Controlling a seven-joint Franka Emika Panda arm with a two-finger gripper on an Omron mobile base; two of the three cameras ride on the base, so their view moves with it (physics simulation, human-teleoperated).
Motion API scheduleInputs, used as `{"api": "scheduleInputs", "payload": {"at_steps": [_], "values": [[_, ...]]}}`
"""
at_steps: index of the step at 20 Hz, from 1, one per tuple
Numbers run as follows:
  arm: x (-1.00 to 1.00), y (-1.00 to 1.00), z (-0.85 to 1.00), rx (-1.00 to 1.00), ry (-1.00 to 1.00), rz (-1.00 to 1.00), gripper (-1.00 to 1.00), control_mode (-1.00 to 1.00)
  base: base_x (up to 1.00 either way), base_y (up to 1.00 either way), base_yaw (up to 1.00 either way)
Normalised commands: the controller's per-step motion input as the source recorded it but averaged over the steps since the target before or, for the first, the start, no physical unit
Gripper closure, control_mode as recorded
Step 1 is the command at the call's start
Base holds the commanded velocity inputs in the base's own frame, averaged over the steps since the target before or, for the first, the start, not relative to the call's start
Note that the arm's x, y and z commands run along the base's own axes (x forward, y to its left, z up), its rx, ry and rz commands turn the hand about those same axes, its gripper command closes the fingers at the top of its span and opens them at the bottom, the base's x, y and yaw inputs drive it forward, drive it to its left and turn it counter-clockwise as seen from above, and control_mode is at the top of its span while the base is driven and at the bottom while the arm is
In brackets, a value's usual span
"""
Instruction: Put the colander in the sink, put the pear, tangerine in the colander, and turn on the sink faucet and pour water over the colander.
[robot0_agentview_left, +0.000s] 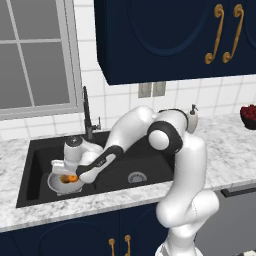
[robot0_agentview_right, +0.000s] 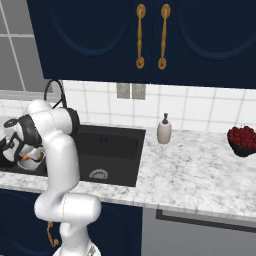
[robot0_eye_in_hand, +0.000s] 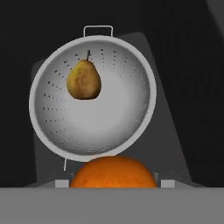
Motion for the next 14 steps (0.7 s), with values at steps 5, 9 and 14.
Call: {"api": "scheduleInputs", "payload": {"at_steps": [5, 9, 14], "values": [[0.36, 0.26, -0.17, -0.04, 0.00, -0.01, 1.00, -1.00, 0.00, 0.00, 0.00], [0.44, 0.04, -0.26, -0.02, 0.00, 0.00, 1.00, -1.00, 0.00, 0.00, 0.00], [0.37, 0.00, -0.31, -0.02, 0.00, 0.00, 1.00, -1.00, 0.00, 0.00, 0.00]]}}
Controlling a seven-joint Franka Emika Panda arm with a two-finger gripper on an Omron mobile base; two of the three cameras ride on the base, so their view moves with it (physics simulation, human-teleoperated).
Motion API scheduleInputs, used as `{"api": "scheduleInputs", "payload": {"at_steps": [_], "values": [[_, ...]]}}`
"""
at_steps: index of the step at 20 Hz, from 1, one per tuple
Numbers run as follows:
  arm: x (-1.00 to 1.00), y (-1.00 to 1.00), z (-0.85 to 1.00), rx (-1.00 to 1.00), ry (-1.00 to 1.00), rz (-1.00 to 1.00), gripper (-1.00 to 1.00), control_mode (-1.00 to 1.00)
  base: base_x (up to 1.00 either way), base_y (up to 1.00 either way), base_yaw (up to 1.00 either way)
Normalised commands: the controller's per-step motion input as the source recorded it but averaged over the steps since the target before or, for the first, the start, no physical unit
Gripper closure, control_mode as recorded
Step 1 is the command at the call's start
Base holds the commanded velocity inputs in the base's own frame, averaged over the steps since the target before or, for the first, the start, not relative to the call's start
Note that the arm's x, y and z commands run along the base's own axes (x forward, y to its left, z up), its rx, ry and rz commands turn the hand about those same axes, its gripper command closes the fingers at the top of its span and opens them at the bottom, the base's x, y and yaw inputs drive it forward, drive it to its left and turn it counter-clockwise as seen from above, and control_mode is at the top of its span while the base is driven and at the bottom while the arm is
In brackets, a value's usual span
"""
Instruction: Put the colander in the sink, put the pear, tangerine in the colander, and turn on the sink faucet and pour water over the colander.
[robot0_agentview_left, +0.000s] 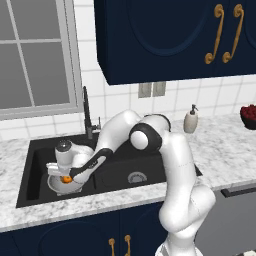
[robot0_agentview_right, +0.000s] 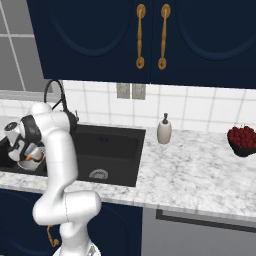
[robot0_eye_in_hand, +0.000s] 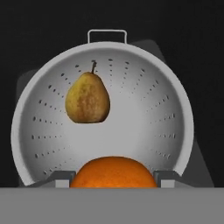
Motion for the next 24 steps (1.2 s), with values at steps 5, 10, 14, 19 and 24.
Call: {"api": "scheduleInputs", "payload": {"at_steps": [5, 10, 14, 19, 24], "values": [[0.28, 0.00, -0.28, 0.00, 0.00, 0.00, 1.00, -1.00, 0.00, 0.00, 0.00], [0.23, 0.01, -0.23, -0.02, 0.00, 0.00, 1.00, -1.00, 0.00, 0.00, 0.00], [0.44, 0.17, -0.23, -0.04, 0.00, 0.00, 1.00, -1.00, 0.00, 0.00, 0.00], [0.25, 0.35, -0.10, -0.05, 0.00, 0.00, 1.00, -1.00, 0.00, 0.00, 0.00], [0.08, 0.15, -0.04, -0.02, 0.00, 0.00, -1.00, -1.00, 0.00, 0.00, 0.00]]}}
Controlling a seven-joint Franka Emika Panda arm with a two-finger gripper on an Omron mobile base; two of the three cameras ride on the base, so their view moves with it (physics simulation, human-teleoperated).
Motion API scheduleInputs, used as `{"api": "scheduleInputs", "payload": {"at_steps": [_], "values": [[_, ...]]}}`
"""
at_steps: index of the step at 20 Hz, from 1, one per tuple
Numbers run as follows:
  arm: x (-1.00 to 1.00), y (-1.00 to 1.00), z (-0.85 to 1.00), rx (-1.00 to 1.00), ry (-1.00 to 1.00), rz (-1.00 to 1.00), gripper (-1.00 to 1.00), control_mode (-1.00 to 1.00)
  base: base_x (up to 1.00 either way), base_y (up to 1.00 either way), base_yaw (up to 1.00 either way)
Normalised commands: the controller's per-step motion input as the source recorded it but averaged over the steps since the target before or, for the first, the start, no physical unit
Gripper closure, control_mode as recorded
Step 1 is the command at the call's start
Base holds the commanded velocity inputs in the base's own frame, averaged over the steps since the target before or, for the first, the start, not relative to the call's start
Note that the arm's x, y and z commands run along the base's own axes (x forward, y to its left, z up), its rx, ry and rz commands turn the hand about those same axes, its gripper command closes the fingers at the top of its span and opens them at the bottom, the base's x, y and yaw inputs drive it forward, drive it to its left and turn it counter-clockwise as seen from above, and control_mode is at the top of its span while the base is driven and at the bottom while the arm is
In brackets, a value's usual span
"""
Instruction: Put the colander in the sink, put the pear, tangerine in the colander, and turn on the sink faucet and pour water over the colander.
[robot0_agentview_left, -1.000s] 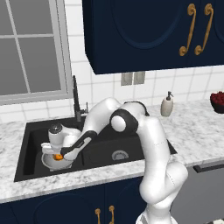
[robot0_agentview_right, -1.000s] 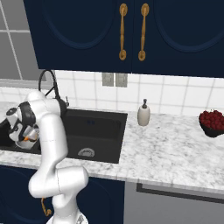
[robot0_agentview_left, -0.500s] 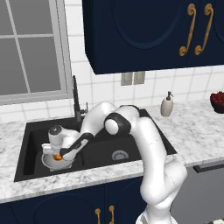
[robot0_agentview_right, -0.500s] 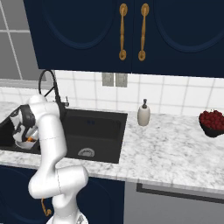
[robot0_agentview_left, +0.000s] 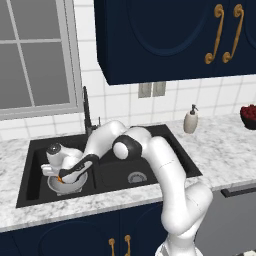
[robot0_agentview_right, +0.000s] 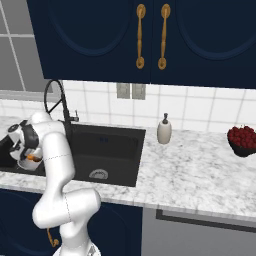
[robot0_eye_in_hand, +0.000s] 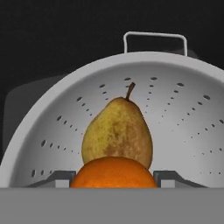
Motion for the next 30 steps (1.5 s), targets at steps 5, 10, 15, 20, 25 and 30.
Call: {"api": "scheduleInputs", "payload": {"at_steps": [5, 10, 15, 20, 25, 30], "values": [[0.00, 0.00, 0.00, 0.00, 0.00, 0.00, -1.00, -1.00, 0.00, 0.00, 0.00], [-0.17, -0.14, 0.14, 0.00, -0.02, 0.00, -1.00, -1.00, 0.00, 0.00, 0.00], [-0.66, -0.28, 0.50, 0.00, -0.08, 0.00, -1.00, -1.00, 0.00, 0.00, 0.00], [-0.93, -0.32, 0.80, 0.01, -0.05, 0.00, -1.00, -1.00, 0.00, 0.00, 0.00], [-0.70, -0.35, 0.87, 0.02, 0.00, 0.00, -1.00, -1.00, 0.00, 0.00, 0.00], [-0.73, -0.34, 0.87, 0.01, -0.01, 0.00, -1.00, -1.00, 0.00, 0.00, 0.00]]}}
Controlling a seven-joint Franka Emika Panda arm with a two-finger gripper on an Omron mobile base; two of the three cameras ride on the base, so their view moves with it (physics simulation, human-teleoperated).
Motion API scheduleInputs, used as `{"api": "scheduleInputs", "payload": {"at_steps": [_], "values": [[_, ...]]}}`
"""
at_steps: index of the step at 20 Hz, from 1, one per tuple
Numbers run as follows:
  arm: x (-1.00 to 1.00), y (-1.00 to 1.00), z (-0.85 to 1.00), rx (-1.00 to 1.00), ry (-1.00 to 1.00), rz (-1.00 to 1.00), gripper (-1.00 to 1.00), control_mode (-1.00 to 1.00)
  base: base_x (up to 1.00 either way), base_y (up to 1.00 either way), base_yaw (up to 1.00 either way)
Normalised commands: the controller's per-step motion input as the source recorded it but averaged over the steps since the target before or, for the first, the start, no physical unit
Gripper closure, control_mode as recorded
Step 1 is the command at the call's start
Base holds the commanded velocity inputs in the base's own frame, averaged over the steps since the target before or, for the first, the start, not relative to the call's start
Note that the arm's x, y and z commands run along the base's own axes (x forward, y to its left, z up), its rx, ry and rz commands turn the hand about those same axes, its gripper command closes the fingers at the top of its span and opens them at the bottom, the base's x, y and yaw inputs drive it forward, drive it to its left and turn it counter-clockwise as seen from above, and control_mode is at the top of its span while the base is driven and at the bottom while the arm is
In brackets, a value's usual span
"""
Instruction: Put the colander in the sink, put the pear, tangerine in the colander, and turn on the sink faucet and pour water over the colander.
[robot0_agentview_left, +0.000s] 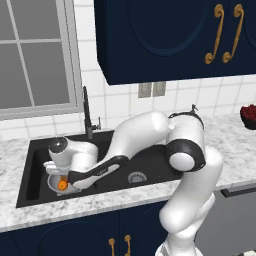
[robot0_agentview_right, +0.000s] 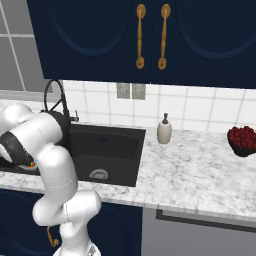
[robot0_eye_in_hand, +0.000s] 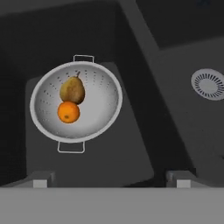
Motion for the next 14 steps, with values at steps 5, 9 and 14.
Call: {"api": "scheduleInputs", "payload": {"at_steps": [5, 9, 14], "values": [[-0.62, -0.24, 0.95, 0.00, -0.02, 0.00, -1.00, -1.00, 0.00, 0.00, 0.00], [-0.39, -0.38, 0.89, 0.00, 0.00, 0.02, -1.00, -1.00, 0.00, 0.00, 0.00], [-0.04, -0.78, 0.68, 0.00, 0.00, 0.05, -1.00, -1.00, 0.00, 0.00, 0.00]]}}
